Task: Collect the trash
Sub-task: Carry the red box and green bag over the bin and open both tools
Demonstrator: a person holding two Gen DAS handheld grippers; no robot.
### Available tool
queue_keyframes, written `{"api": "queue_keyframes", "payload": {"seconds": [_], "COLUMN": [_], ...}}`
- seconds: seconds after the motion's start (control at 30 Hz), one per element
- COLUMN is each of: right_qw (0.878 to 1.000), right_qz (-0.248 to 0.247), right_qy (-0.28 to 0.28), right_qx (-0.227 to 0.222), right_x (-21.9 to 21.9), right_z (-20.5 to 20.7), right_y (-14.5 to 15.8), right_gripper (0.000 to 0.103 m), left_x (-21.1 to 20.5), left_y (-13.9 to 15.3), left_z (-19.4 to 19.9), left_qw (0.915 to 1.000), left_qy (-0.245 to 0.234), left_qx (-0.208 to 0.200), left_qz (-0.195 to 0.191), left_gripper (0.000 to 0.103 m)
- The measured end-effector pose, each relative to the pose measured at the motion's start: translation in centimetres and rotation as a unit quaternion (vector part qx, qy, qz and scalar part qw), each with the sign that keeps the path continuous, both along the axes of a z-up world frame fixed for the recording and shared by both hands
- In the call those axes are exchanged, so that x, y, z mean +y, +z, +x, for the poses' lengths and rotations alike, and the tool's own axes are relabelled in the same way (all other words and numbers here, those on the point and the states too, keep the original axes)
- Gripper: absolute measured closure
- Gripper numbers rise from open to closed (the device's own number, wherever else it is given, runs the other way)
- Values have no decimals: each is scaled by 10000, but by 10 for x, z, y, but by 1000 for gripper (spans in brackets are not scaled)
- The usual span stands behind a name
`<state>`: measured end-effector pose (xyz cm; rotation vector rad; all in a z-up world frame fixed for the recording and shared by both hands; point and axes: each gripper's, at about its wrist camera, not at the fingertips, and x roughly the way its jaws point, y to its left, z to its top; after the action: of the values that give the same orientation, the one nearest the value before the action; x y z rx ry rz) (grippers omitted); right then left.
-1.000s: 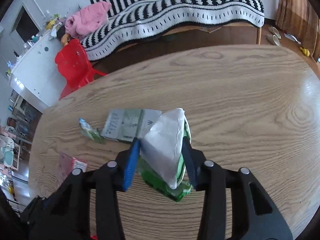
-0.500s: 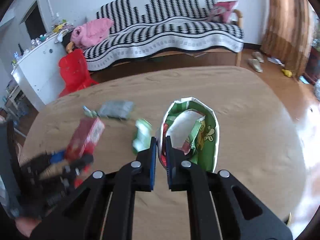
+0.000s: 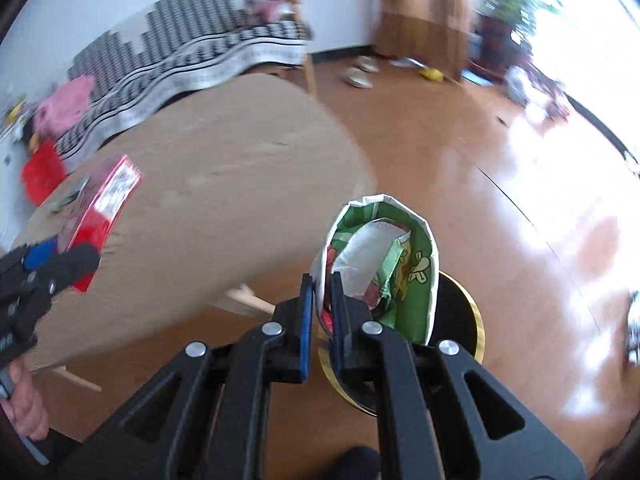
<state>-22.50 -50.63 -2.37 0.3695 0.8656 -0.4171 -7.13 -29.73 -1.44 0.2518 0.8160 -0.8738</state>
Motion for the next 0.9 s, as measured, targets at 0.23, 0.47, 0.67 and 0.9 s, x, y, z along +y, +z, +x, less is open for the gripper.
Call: {"api": "queue_keyframes", "payload": {"seconds": [0.23,0.47,0.67,0.9], "right_qw": [9967,9876,9875,9883], "right_qz": [685,1419,1449,1401], "right_qy": [-435,-568,-504,-468], "right_qx": [90,343,355,378], "right_x": [-60,-89,-83,-85], "right_z": [-52,-54,-33,-31], "right_y": [-52,-90,-88,-87], "right_gripper": [94,94,94,94], "left_x": [-61,-87,-96,-99], "left_y": [-30,-53,-62,-66], "left_z": [-60,-67,-54,-55], "left_qw": [9968,9946,9953,9955], "left_qy": [-769,-982,-870,-812], "left_qx": [-15,-26,80,82], "left_qz": [212,339,412,479], "left_gripper": [49,49,49,48]}}
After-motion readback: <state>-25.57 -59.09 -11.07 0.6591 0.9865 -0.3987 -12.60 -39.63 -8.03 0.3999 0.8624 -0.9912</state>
